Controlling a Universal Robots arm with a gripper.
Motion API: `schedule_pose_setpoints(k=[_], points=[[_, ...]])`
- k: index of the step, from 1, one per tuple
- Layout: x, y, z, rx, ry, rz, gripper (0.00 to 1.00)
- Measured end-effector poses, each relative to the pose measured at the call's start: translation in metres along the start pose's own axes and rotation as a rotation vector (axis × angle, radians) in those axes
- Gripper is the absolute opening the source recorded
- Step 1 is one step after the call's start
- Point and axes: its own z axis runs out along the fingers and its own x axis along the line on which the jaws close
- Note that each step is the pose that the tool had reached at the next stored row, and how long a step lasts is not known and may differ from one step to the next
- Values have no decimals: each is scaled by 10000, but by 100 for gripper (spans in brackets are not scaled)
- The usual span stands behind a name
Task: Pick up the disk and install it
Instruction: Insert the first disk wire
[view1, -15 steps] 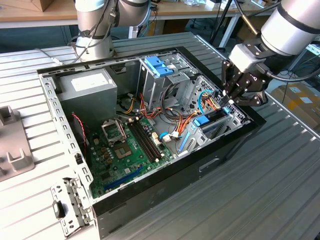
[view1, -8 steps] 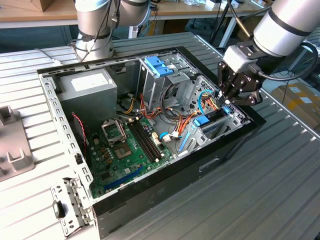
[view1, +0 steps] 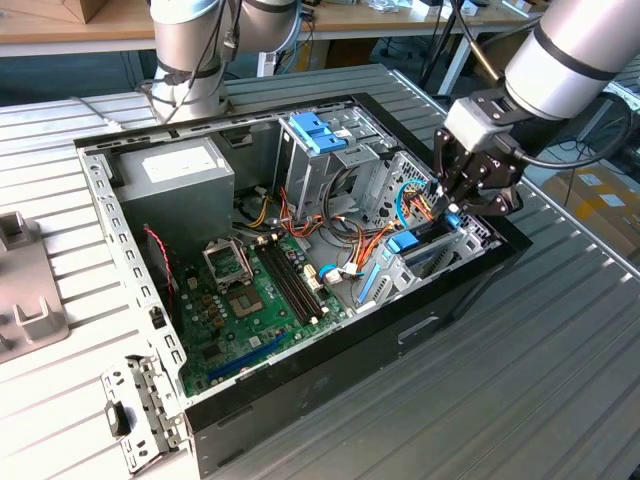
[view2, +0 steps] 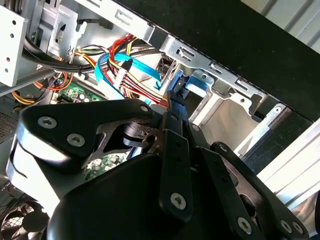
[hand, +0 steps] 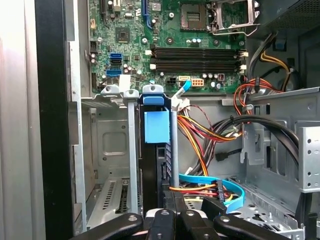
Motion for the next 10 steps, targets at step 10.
schedule_pose_setpoints(k=[10], points=[[4,-17,-26,-1,-4,-2,11]])
